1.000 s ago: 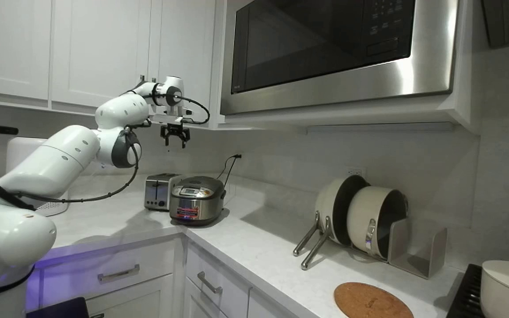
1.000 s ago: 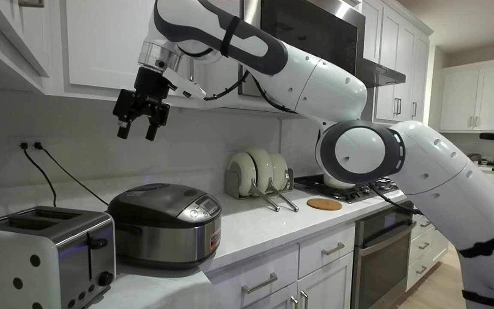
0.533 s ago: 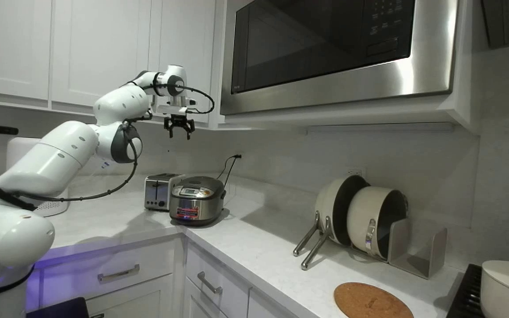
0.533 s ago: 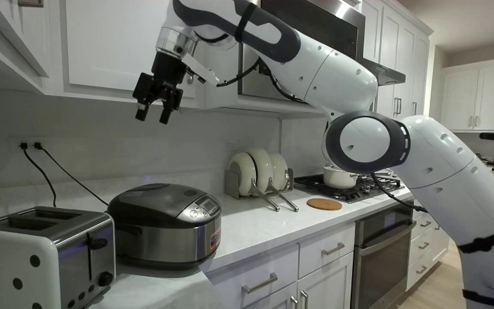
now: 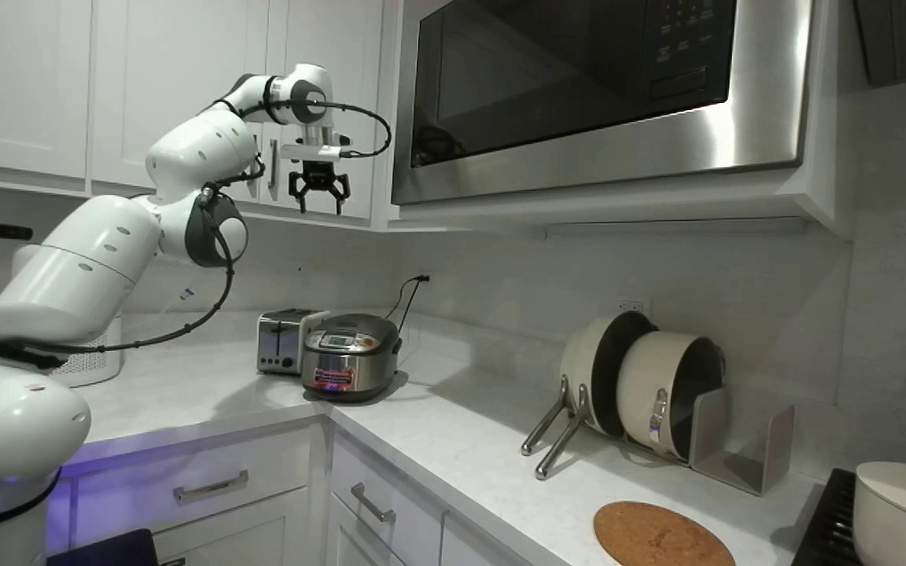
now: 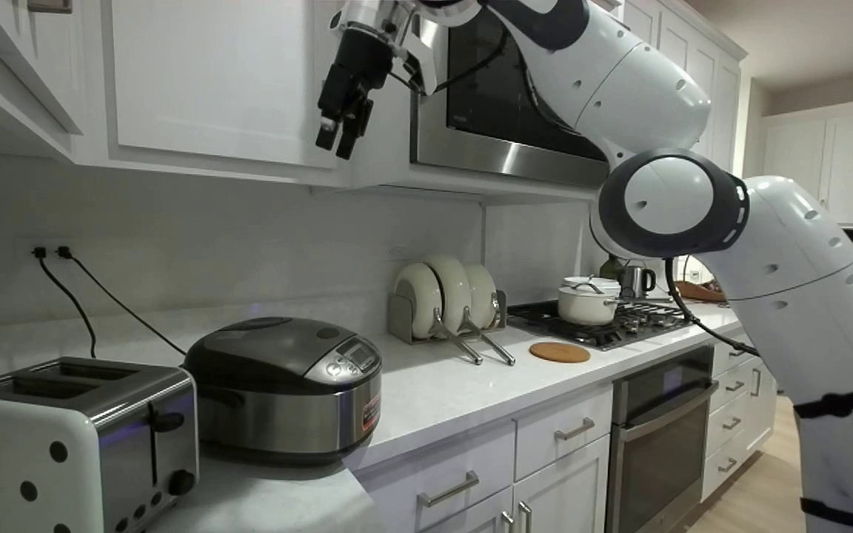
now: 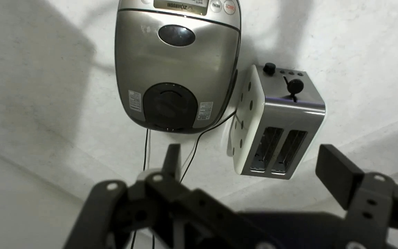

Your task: Close the microwave door, close the rice cooker, push the lever on the toaster downwards

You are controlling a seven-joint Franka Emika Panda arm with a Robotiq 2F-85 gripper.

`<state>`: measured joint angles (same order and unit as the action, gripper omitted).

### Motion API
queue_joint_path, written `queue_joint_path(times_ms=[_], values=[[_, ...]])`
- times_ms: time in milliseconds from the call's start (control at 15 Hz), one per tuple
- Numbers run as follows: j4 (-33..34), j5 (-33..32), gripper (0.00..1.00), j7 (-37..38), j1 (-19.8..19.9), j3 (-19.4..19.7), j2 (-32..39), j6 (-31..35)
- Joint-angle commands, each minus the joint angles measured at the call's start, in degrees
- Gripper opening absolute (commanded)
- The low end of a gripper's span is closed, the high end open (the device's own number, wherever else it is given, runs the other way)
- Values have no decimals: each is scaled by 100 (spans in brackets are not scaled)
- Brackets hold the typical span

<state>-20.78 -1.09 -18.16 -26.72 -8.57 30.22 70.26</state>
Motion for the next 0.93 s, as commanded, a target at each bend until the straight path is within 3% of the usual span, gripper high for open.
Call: queue_joint_path(times_ms=[0,600,667,733,867], values=[[-126,-8,100,-615,87,-64,-448,-354],[-14,393,100,-1210,419,-364,-1007,-1008],[4,545,75,-1165,495,-427,-1021,-1070],[4,697,74,-1110,573,-477,-1027,-1074],[4,943,58,-1005,676,-544,-994,-1059]])
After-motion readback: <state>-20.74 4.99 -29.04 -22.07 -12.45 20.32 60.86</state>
